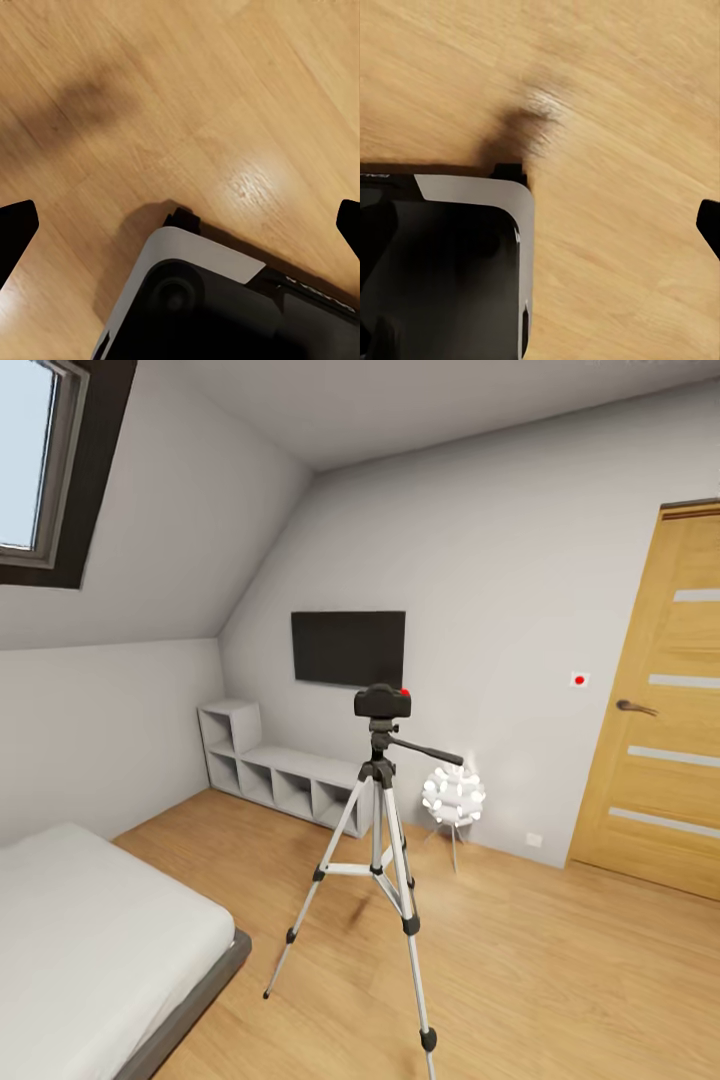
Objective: Attach the digital camera to the camera tripod in the bedroom.
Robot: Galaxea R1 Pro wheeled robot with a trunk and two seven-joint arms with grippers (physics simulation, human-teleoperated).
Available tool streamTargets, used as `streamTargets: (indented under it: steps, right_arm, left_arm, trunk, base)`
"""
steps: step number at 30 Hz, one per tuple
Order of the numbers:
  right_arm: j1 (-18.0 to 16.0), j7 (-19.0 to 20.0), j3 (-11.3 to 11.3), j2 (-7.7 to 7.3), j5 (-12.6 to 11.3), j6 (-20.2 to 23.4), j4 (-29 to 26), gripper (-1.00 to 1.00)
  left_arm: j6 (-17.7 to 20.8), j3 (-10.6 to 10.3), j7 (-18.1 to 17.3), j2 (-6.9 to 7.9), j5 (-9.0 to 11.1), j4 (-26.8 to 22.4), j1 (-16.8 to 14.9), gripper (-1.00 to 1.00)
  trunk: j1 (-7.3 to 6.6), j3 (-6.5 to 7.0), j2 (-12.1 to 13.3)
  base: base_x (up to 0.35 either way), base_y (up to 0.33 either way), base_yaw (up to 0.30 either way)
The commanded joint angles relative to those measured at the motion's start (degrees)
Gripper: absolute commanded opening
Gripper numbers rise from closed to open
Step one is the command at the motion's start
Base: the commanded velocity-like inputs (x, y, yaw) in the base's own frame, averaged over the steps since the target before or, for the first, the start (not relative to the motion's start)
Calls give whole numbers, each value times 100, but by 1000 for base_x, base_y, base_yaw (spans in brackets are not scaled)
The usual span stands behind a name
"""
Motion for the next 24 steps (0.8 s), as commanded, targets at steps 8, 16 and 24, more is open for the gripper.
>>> streamTargets:
  steps: [8,16,24]
  right_arm:
    - [-7,25,52,-6,-55,6,2,100]
    - [-7,28,62,-9,-43,10,1,100]
    - [-8,40,66,-11,-41,17,1,100]
  left_arm:
    - [-16,-40,16,0,50,-8,-4,100]
    - [-38,-37,1,-11,35,-11,-4,100]
    - [15,-35,-17,-36,58,65,48,100]
  trunk:
    - [2,21,-8]
    - [2,26,-8]
    - [2,27,-8]
  base:
    - [0,0,0]
    - [0,0,0]
    - [0,0,0]
